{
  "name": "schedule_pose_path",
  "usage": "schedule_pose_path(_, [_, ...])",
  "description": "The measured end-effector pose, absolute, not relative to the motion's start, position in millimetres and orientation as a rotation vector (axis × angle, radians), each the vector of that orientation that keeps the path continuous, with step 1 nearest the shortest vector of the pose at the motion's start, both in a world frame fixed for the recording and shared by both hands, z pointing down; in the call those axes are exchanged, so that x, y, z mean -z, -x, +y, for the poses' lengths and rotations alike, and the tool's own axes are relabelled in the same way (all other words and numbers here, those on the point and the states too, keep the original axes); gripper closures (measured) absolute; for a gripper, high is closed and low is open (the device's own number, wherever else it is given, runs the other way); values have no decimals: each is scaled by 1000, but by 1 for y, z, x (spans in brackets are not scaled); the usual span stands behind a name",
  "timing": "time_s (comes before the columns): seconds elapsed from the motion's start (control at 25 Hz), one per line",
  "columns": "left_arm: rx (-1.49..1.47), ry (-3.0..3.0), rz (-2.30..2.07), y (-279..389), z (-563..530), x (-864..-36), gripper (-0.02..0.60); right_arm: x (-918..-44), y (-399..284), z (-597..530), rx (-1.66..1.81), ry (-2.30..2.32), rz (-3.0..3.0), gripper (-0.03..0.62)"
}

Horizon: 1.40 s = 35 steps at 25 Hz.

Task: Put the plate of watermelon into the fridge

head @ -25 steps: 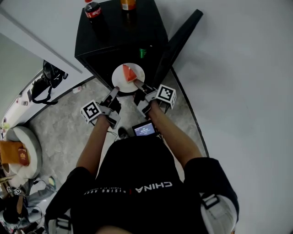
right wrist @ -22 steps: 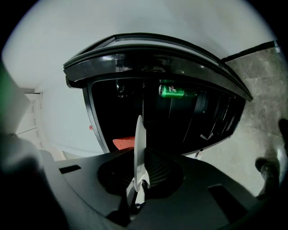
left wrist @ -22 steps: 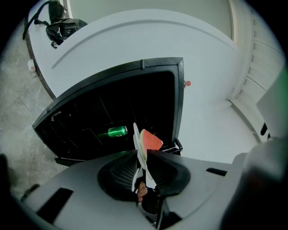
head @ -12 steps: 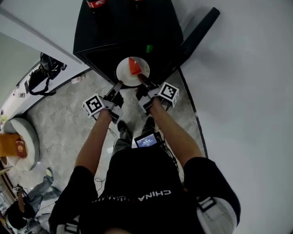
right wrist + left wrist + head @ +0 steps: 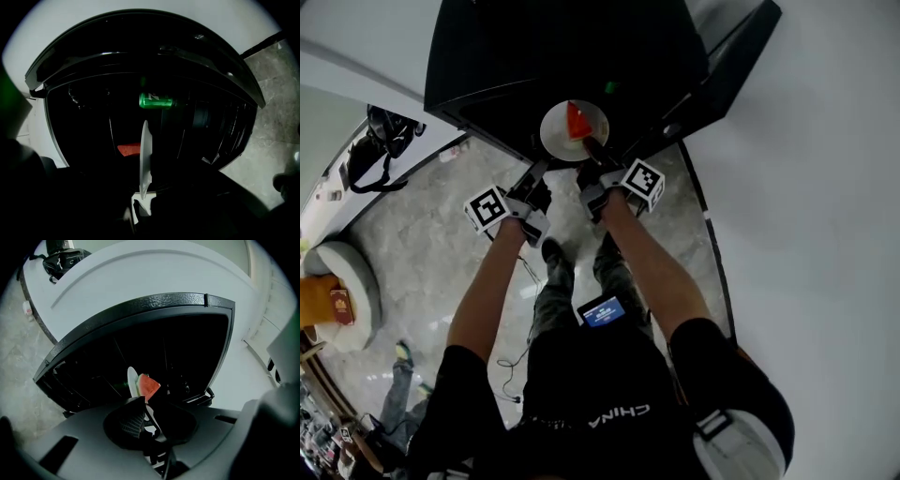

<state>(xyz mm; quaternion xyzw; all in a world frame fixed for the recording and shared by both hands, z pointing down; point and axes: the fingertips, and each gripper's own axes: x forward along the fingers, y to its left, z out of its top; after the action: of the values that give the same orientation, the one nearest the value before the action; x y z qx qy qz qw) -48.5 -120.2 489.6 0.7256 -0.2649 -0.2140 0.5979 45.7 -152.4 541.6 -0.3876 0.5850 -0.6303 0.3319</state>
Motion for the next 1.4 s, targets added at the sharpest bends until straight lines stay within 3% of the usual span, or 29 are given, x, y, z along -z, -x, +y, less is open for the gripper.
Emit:
schedule_pose_path(0.6, [477, -1663, -597, 57, -120, -554, 526, -619, -33, -183, 1624, 1059, 1490, 554])
schedule_pose_path(1.4, [363, -1678, -491, 1, -153, -607, 528, -628, -31, -210, 1612, 1014, 1508, 555])
